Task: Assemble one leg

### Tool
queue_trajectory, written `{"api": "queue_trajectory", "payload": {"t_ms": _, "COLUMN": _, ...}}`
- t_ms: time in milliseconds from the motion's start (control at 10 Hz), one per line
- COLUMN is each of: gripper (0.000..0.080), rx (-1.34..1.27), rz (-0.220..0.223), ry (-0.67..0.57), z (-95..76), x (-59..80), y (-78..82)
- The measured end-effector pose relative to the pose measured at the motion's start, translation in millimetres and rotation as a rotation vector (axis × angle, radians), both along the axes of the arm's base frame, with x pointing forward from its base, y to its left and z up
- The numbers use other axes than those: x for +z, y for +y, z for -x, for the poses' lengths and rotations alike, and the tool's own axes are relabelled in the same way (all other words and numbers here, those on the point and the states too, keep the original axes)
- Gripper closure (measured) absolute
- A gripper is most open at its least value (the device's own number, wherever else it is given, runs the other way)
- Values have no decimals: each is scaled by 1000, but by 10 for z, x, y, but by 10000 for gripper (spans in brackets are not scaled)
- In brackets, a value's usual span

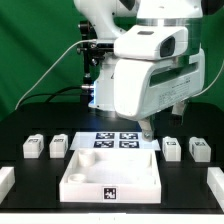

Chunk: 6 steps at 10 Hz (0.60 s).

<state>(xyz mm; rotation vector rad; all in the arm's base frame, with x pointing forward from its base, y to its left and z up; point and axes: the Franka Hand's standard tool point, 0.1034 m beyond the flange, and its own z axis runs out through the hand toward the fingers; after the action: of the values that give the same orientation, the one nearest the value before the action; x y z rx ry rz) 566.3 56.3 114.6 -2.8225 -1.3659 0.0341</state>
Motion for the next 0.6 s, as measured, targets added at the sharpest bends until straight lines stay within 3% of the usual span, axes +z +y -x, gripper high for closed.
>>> {"api": "queue_trajectory", "payload": {"t_ms": 600, "gripper": 150, "rx": 34, "rz": 0, "ry": 1, "z": 16, "x": -8, "y": -5}}
